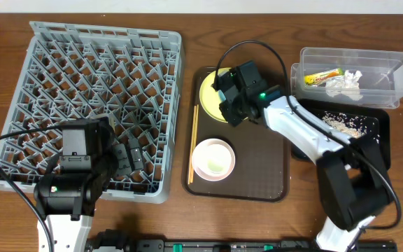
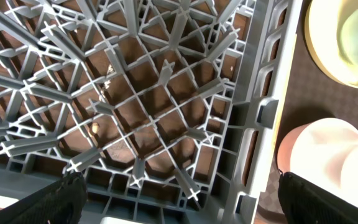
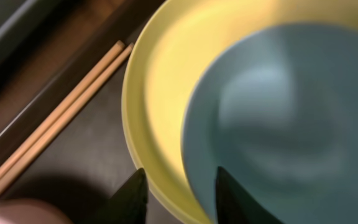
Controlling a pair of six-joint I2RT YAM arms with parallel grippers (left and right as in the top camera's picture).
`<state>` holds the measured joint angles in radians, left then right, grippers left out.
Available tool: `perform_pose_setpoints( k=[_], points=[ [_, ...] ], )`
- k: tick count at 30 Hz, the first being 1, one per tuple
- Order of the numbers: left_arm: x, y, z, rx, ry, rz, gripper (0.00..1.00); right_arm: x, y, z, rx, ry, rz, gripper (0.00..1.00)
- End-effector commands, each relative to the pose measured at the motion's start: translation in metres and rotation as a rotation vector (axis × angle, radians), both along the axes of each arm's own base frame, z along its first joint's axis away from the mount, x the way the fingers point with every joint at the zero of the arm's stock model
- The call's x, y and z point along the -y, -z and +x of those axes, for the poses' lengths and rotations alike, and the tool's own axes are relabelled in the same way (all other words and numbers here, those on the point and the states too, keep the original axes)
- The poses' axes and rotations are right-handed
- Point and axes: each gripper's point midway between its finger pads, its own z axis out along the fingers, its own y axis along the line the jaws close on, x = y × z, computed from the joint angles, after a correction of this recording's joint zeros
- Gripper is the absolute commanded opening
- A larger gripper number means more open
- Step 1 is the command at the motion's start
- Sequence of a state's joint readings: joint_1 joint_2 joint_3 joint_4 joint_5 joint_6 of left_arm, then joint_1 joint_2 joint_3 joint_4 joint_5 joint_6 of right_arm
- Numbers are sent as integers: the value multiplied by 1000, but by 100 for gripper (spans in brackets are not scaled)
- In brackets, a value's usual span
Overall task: Sort waste into correct bins and load items into the dishwasher
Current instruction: 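Place the empty blue bowl onto the yellow plate, then grasp the pink bowl with the right gripper and lift it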
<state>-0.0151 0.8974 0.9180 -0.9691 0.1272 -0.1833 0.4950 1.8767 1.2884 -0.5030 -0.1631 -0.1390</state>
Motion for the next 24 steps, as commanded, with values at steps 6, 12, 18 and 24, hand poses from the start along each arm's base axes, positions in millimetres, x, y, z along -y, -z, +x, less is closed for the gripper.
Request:
perform_pose_setpoints(
  k=[6,12,18,24],
  points=[
    [-1,-8,2,21,7,12,98,-9,-95,-51,-38,-28,157,38],
    [-1,-7,2,21,7,12,98,-9,-62,-103,-268,-30,75,24],
    [-1,-7,2,20,7,12,98,-7,-20,-121,-345,19,-23,26],
    [-1,-7,2,20,7,12,98,-3,7,-129,-382,31,-46,19]
  ],
)
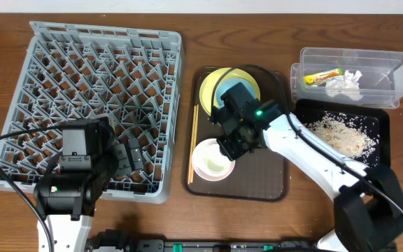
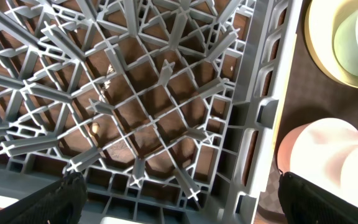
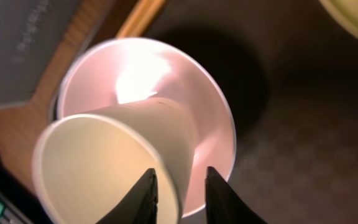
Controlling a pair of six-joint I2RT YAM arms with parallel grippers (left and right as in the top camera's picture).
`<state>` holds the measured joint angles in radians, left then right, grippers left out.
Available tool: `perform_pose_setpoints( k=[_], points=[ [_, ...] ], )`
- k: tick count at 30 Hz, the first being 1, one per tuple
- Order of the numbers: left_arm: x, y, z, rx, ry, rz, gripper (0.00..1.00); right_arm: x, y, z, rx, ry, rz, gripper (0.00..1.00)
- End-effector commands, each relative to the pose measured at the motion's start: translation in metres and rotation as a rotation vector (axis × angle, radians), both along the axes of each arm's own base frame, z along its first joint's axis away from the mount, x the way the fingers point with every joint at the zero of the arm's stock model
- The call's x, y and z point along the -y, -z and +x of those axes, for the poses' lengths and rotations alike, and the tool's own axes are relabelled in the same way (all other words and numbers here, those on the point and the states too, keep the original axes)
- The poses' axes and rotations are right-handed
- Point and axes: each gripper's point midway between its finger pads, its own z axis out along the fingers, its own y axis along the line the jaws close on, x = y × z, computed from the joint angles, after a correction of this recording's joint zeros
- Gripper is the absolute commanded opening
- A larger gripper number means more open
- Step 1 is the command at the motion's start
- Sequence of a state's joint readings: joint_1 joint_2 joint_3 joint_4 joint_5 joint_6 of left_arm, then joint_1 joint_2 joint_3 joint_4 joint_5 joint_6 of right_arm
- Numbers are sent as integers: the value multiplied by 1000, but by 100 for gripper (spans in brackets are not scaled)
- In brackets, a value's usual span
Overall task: Sort waste into correct bins and load items into the dishwasher
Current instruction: 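Grasp the pink bowl with the right gripper and lift it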
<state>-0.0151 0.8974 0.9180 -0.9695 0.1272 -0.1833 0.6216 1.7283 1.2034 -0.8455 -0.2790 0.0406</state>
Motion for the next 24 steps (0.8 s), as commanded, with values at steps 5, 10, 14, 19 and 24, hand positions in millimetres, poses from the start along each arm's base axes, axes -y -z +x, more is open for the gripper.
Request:
perform_pose_setpoints(
  k=[5,10,14,19,24],
  points=[
    [-1,-7,2,21,7,12,98,1,8,3,0,36,-8,1],
    [-1,-8,2,21,7,11,98,10,-33,28,58,95,32,1],
    [7,-9,3,24,-9,-47,98,33,-77,55,139,185,81,1],
    [46,-20,16,59,106,-254,98,64,-113,85,192,367,192,1],
    [95,-34,29,42,243,-551,98,61,-130,91,123,370,392,1]
  ],
)
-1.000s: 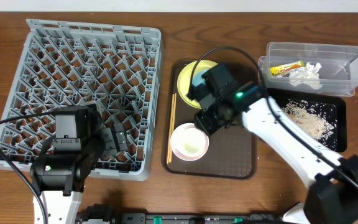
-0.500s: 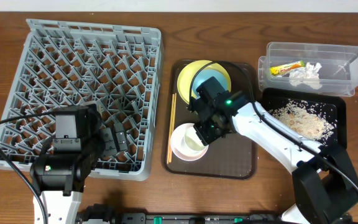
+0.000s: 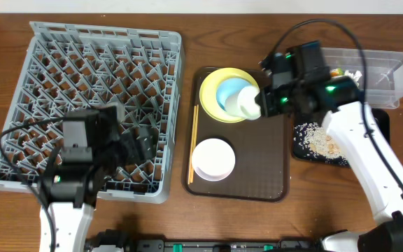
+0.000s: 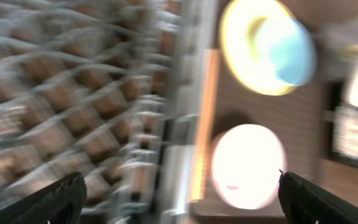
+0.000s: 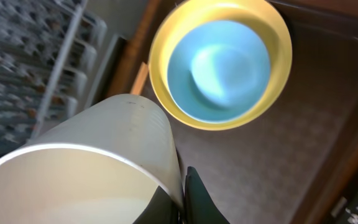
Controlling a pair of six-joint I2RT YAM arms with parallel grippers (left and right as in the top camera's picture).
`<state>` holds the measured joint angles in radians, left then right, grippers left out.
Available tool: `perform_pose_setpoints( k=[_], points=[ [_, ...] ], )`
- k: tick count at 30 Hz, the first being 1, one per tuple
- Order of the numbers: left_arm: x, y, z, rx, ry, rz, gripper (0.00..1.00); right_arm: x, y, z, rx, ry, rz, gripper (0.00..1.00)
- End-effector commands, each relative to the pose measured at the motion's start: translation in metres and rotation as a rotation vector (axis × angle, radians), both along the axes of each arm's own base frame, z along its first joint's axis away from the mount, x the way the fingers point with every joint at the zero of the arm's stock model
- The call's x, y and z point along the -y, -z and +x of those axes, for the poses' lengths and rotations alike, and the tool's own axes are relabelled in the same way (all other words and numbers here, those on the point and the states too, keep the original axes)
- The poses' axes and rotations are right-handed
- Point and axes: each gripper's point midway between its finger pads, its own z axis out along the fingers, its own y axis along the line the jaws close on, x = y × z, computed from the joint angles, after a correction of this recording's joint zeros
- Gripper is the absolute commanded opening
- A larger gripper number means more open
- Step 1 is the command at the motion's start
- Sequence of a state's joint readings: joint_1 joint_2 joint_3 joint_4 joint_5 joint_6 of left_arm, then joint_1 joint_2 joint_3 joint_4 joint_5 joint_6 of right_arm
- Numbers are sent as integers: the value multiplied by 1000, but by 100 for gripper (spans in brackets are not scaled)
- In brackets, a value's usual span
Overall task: Sort waste into correct bins and load items into the dishwasher
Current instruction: 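Grasp the pink bowl with the right gripper and lift it, then hand the pink bowl from the right gripper to the left gripper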
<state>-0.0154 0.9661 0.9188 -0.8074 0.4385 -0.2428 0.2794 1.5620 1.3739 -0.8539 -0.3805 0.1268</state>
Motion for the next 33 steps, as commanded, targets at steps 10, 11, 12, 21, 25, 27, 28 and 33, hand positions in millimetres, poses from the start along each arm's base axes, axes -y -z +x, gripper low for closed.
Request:
perform_pose_setpoints(
  k=[10,11,12,21,25,27,28,33],
  points=[
    [100,-60,27,-4,461,-731,99,-61,-53,-27,-76,-332,557,1],
    [103,-62,30,-3,479,-752,99,-65,-57,-29,-73,-351,579,1],
    [105,-63,32,1,494,-765,99,-67,-60,-31,-68,-368,595,1],
    [145,-85,33,71,644,-801,99,-77,-84,-38,-41,-461,712,1],
    [166,-101,24,117,728,-816,99,-82,-93,-44,-28,-513,756,1],
    [175,-108,19,126,753,-827,99,-83,-94,-44,-29,-515,759,1],
    [178,-110,17,126,764,-832,99,-84,-94,-45,-29,-517,759,1],
    [185,-115,11,127,791,-841,95,-84,-94,-45,-33,-515,760,1]
  ],
)
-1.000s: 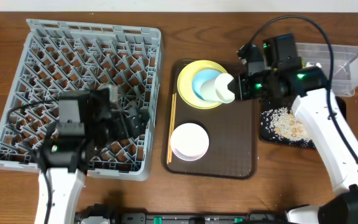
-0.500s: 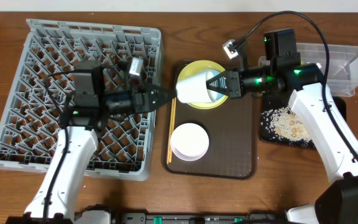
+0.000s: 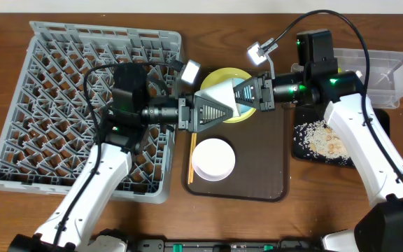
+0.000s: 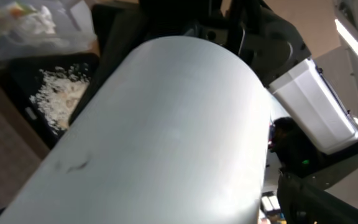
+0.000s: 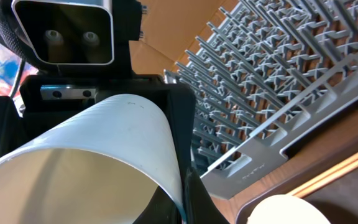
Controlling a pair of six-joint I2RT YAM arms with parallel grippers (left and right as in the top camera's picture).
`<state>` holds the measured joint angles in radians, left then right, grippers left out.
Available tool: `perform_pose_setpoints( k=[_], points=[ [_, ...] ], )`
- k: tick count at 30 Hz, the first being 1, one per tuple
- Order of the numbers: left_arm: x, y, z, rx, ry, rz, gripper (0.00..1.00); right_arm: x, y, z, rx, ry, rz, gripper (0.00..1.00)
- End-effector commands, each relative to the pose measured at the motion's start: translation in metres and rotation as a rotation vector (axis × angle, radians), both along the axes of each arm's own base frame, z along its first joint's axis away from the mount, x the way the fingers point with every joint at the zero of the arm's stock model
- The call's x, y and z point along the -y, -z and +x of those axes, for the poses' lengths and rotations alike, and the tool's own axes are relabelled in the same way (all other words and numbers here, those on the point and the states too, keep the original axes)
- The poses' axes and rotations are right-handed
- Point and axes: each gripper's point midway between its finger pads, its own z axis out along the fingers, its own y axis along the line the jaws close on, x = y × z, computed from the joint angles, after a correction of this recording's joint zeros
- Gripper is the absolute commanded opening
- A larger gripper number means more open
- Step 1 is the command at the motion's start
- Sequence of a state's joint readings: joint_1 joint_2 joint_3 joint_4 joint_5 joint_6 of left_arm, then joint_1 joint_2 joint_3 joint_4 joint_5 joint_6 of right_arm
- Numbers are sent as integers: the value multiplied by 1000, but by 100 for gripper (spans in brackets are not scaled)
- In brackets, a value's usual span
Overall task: Sort waste into correct bins and load items into the dishwasher
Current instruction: 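Hand the pink bowl from the right gripper to the left gripper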
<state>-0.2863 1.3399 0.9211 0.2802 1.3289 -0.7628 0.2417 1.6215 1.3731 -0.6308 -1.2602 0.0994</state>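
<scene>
A white paper cup (image 3: 219, 94) lies sideways in the air over the gap between the rack and the brown tray (image 3: 264, 168). My right gripper (image 3: 257, 94) is shut on its rim, one finger inside and one outside (image 5: 182, 193). My left gripper (image 3: 191, 112) faces it from the rack side. The cup (image 4: 166, 124) fills the left wrist view and sits between its open fingers, only one of which shows. The grey dishwasher rack (image 3: 47, 56) lies at the left. On the tray are a yellow plate (image 3: 226, 75) with a blue bowl (image 3: 243, 89), a white bowl (image 3: 213, 159) and chopsticks (image 3: 193, 157).
A clear bin (image 3: 376, 70) holding wrappers stands at the back right. In front of it lies a black tray (image 3: 369, 133) with scattered food scraps (image 3: 320, 136). The rack's right wall (image 5: 303, 134) runs close under the cup.
My left gripper was over the rack's lower right part and is now at the rack's right edge, open around the cup. The right gripper has shifted the cup left and turned it sideways.
My right gripper was open over the yellow plate and blue bowl. Then it was at the cup standing in the white bowl. After that it held the cup above the plate. Now both grippers meet at the cup beside the rack.
</scene>
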Motion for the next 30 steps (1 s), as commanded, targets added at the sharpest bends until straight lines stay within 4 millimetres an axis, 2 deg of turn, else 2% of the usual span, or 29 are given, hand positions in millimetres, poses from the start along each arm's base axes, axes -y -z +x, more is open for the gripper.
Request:
perform_pose_setpoints(
  k=[1,5,14,19,27,30],
  points=[
    [3,-7,-4,-19,21,-10,93,-6,-5,-7,-12,-35,27,1],
    [3,-9,-3,-8,20,-13,84,-5,-3,-9,-39,-35,19,1],
    [3,-6,9,-3,-50,0,90,-3,3,-16,-105,-31,0,1],
    [3,-7,9,-3,-50,-1,89,-3,4,-14,-97,-24,-8,1],
    [3,-6,9,15,-48,0,67,-2,7,-11,-93,-11,-24,1],
    [3,-6,9,53,-46,2,63,-2,7,-11,-93,-11,-24,2]
  ],
)
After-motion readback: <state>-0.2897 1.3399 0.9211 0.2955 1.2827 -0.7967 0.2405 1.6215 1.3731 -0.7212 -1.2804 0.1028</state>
